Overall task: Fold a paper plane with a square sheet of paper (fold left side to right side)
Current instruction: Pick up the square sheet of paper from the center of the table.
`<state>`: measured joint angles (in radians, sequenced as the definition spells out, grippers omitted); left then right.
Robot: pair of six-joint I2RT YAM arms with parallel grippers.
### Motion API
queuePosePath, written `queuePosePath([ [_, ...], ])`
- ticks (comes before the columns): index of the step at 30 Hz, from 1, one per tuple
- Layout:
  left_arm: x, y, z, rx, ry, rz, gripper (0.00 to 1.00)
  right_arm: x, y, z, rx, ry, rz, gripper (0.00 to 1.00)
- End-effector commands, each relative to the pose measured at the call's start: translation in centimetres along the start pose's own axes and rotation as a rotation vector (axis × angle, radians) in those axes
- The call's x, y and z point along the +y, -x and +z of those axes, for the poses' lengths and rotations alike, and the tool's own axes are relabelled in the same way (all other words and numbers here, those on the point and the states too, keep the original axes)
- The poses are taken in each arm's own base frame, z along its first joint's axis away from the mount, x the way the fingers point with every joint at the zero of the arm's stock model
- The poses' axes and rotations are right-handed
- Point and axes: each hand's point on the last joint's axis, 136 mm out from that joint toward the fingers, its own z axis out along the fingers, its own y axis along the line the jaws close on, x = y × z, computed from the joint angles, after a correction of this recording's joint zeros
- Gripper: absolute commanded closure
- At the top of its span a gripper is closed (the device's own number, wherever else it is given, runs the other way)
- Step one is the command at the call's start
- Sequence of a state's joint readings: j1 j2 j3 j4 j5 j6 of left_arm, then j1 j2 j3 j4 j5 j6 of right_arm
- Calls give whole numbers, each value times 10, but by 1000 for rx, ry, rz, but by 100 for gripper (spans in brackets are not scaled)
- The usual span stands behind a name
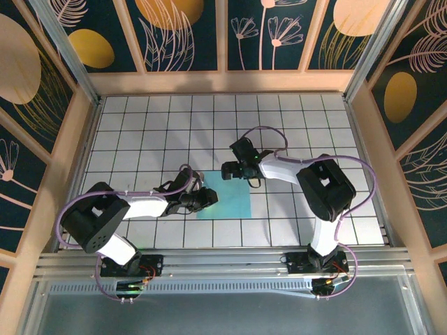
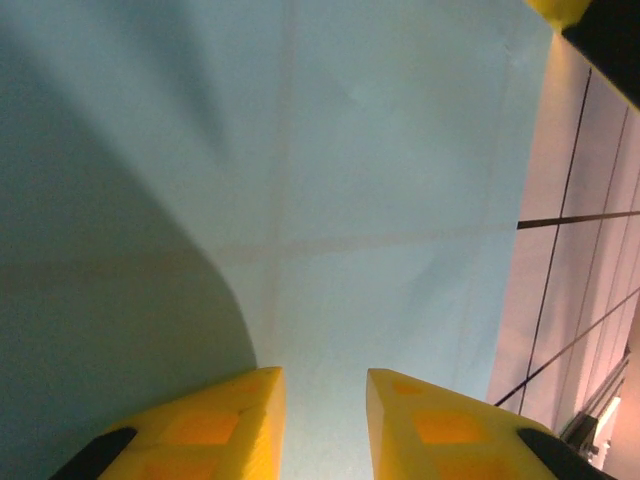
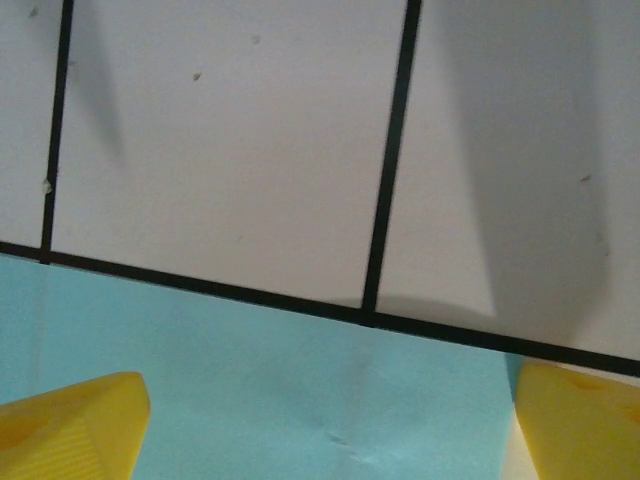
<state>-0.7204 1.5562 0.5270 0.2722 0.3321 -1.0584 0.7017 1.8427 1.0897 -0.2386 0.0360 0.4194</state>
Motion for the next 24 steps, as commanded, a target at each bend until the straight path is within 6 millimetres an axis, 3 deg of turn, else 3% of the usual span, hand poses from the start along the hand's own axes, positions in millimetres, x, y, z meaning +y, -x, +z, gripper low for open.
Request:
queuePosePath([
  [1, 10, -4, 3, 7, 39, -1, 73, 8, -18, 2, 66, -4, -35, 7],
  [10, 8, -1, 6, -3, 36, -2, 74, 21, -35, -10, 107, -17, -88, 11],
  [16, 18, -2, 9, -1, 71, -5, 76, 22, -37, -12, 112, -18, -95, 12],
  [24, 16, -1, 10, -7, 61, -6, 76, 35, -44, -16, 154, 30, -120, 23],
])
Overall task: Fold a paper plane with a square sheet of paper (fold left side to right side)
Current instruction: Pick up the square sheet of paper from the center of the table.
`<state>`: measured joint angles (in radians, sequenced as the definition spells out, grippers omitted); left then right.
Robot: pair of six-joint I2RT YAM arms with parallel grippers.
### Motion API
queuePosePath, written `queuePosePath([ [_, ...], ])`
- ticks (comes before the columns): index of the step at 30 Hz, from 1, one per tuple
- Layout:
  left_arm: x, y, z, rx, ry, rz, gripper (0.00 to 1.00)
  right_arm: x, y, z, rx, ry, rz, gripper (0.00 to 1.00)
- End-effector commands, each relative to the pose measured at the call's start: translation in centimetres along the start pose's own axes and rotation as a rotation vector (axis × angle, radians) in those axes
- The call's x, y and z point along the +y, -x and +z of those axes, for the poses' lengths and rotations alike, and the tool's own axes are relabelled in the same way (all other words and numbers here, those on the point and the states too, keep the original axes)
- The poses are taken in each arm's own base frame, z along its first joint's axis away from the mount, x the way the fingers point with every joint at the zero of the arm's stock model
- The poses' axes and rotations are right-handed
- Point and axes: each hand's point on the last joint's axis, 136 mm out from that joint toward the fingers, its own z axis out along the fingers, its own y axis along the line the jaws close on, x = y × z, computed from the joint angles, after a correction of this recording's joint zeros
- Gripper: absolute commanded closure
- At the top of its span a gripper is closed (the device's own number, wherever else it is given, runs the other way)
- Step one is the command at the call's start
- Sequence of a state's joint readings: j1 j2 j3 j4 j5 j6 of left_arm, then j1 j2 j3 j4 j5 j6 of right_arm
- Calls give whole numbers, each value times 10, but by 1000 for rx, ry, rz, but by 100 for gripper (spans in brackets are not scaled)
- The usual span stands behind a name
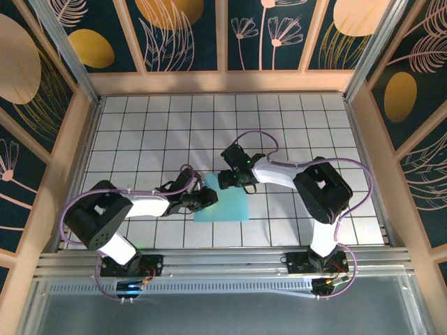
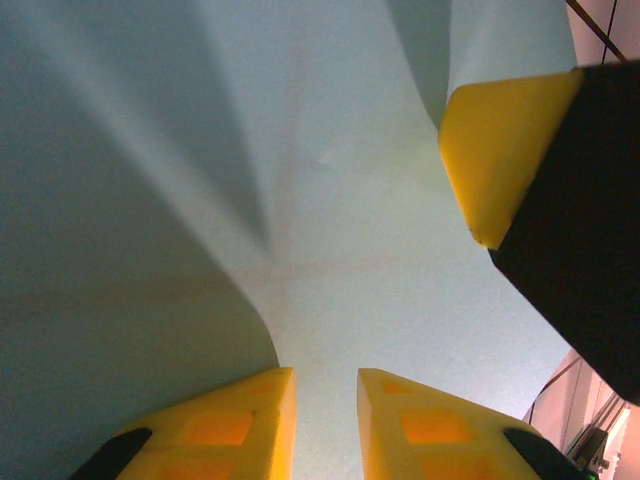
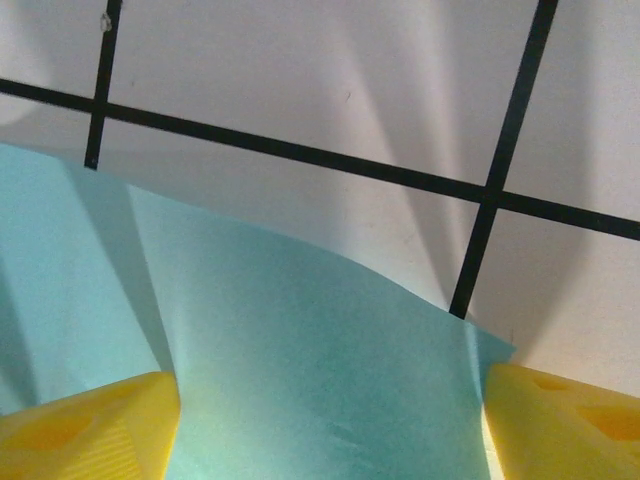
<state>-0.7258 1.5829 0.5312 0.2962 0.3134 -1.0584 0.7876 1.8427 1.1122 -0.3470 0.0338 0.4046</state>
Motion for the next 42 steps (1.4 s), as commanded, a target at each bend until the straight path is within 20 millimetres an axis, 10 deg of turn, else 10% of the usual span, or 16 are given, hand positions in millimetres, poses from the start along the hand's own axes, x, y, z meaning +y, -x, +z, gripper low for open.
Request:
queuePosePath([
  [1, 12, -3, 5, 3, 45, -8, 75, 15, -13, -10, 67, 40, -33, 24],
  [13, -6, 4, 4, -19, -23, -5, 74, 37, -18, -16, 97, 153, -41, 47],
  [22, -32, 28, -21, -111, -61, 59, 56, 33, -8, -29, 55, 264, 18, 63],
  [30, -39, 68, -82, -268, -109, 119, 30, 14, 10, -61, -21, 360, 60, 68],
  [42, -90, 81, -195, -524, -499, 316, 1, -6, 42, -174, -249, 613, 18, 70],
])
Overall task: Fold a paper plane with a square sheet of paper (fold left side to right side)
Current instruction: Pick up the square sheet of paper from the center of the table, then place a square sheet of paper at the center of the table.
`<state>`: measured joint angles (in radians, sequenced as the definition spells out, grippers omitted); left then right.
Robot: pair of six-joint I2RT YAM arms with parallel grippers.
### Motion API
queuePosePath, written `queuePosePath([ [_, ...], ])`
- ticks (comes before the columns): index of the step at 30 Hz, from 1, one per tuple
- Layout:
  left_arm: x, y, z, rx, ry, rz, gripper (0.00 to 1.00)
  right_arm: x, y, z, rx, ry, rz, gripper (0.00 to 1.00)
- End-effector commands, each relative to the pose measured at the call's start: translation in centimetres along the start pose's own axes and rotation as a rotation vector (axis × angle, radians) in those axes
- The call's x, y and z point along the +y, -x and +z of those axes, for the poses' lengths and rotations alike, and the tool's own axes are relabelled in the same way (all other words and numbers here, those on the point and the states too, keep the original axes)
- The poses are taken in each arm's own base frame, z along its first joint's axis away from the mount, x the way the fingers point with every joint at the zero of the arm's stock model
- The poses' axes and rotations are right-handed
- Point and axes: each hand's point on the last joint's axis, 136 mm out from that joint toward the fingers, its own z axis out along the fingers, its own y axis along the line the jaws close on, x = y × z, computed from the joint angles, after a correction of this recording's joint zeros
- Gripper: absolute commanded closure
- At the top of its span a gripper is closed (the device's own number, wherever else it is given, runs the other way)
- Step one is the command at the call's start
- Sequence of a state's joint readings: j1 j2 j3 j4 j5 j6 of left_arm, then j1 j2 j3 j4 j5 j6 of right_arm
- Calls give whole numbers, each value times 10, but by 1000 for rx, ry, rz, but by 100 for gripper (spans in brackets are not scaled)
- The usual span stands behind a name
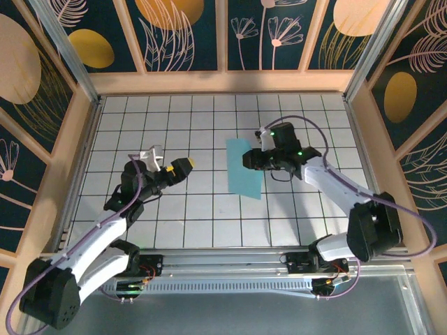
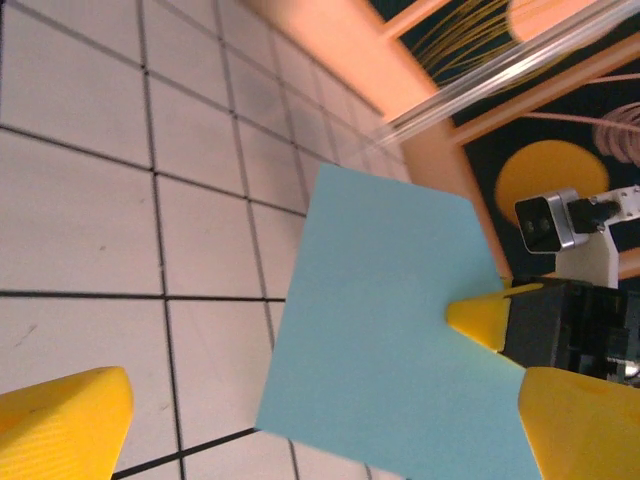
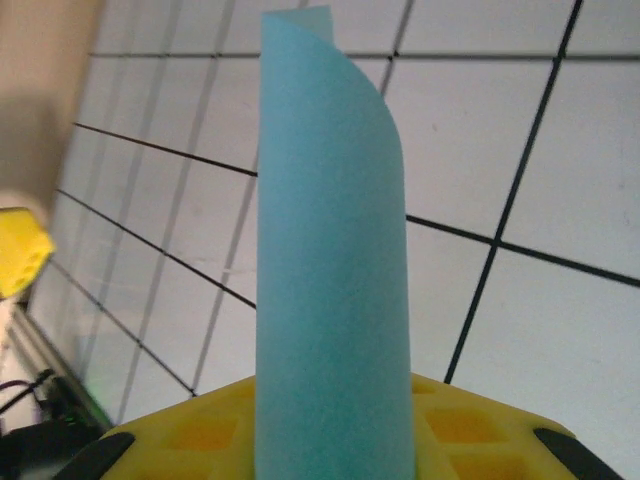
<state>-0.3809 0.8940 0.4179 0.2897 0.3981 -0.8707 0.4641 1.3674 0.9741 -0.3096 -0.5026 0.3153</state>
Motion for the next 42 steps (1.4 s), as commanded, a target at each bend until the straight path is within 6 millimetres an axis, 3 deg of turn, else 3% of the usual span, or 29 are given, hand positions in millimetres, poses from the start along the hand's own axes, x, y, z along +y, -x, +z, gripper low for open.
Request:
queuePosePath([
  [1, -45, 6, -12, -17, -213, 98, 1, 32, 0, -25, -10, 163, -75, 69],
  [4, -75, 10, -22, -28, -349, 171, 1, 61, 3, -46, -29, 277, -136, 70],
  [10, -110, 10, -29, 7, -492, 294, 1, 117, 8, -87, -74, 498, -237, 70],
  [16, -125, 9, -27, 52, -565, 340, 1, 164, 7, -115, -105, 663, -322, 71],
  [24, -132, 7, -26, 67, -594, 361, 1, 200, 20, -135, -175, 788, -353, 74],
  [31, -144, 1, -19, 91, -622, 386, 1, 220, 20, -133, -158, 827, -372, 75],
  [38, -162, -1, -17, 104, -670, 422, 2, 221, 21, -130, -158, 829, -370, 75],
  [40, -168, -1, -20, 101, -689, 436, 10, 214, 24, -125, -166, 789, -360, 75],
  [42, -171, 0, -24, 95, -698, 448, 30, 202, 28, -120, -179, 739, -342, 75],
])
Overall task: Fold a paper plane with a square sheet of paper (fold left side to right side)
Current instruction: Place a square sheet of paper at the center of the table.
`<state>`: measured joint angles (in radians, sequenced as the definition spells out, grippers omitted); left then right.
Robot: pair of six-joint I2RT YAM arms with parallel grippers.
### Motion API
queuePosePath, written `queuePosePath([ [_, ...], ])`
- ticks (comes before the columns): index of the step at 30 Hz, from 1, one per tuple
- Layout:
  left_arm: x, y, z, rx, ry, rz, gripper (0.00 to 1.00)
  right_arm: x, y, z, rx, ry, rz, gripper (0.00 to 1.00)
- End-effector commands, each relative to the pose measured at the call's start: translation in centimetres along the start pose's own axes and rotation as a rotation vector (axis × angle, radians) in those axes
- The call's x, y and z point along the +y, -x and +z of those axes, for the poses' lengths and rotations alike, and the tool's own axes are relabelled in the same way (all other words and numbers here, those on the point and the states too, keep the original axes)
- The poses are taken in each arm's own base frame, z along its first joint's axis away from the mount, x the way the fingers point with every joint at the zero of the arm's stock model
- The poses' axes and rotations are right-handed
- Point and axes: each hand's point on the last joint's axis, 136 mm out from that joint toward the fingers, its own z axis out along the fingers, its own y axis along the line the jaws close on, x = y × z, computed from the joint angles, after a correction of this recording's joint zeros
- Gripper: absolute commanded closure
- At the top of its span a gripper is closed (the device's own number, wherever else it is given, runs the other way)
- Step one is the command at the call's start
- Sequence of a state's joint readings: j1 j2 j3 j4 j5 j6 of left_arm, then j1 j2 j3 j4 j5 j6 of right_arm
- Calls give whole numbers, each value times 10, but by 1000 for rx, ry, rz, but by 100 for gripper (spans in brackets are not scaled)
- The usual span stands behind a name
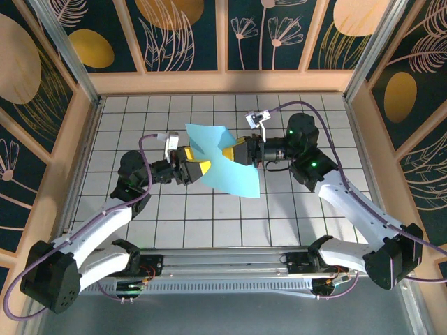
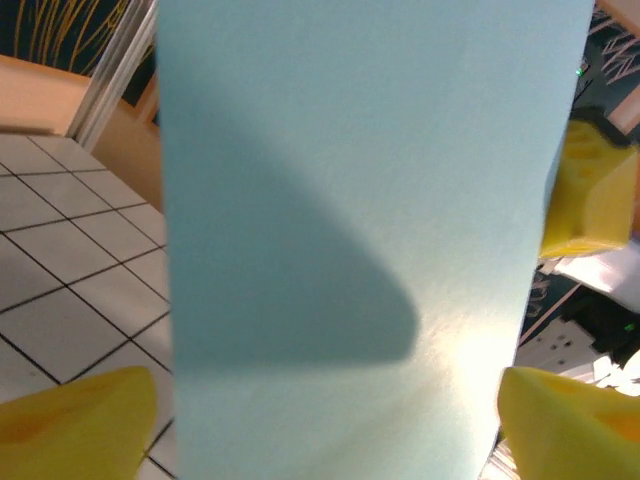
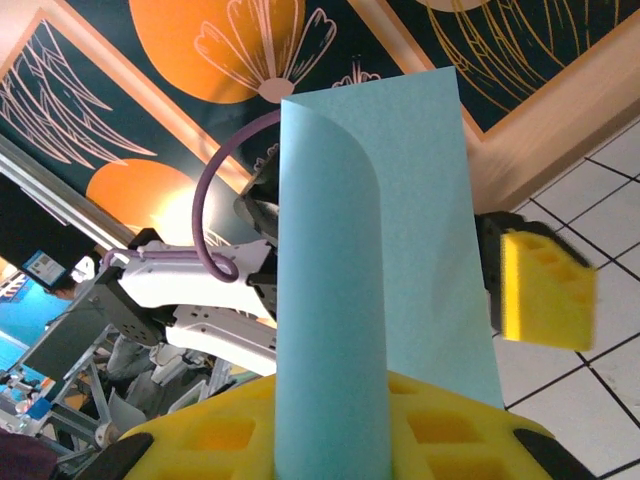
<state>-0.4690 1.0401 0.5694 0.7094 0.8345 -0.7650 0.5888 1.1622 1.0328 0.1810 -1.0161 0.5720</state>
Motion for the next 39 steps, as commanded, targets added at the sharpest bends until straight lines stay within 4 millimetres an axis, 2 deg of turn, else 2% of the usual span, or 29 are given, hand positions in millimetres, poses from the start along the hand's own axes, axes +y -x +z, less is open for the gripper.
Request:
queuePosePath([
  [1, -26, 17, 0, -29, -70, 114, 42, -9, 11, -8, -33, -64, -35, 75],
  [3, -23, 17, -1, -27, -46, 114, 64, -14, 10, -11, -43, -96, -32, 75],
  [5, -18, 14, -1, -22, -21, 103, 80, -26, 14, -21, -66, -149, -27, 75],
  [8, -8, 9, 0, -11, 7, 74, 98, -38, 12, -26, -61, -200, -11, 74],
  [11, 10, 0, 0, 8, 68, 22, 100, -57, 9, -34, -62, -301, 4, 62],
  [14, 42, -18, -2, 47, 196, -64, 100, -87, 7, -53, -88, -470, 42, 47],
  [18, 90, -65, -4, 161, 332, -248, 100, -139, -5, -89, -132, -716, 130, 33],
  [21, 124, -104, -8, 255, 425, -363, 100, -166, -20, -110, -161, -803, 198, 29],
  [23, 145, -122, -14, 292, 502, -401, 100, -177, -30, -119, -181, -828, 232, 29],
  [27, 174, -146, -22, 336, 610, -451, 100, -195, -52, -123, -196, -853, 294, 31],
  [30, 188, -157, -26, 363, 671, -478, 100, -210, -76, -118, -194, -831, 376, 43],
  [35, 203, -167, -33, 397, 750, -504, 100, -227, -116, -100, -180, -774, 504, 63],
  [39, 204, -166, -33, 408, 759, -501, 100, -242, -142, -79, -122, -757, 566, 71],
])
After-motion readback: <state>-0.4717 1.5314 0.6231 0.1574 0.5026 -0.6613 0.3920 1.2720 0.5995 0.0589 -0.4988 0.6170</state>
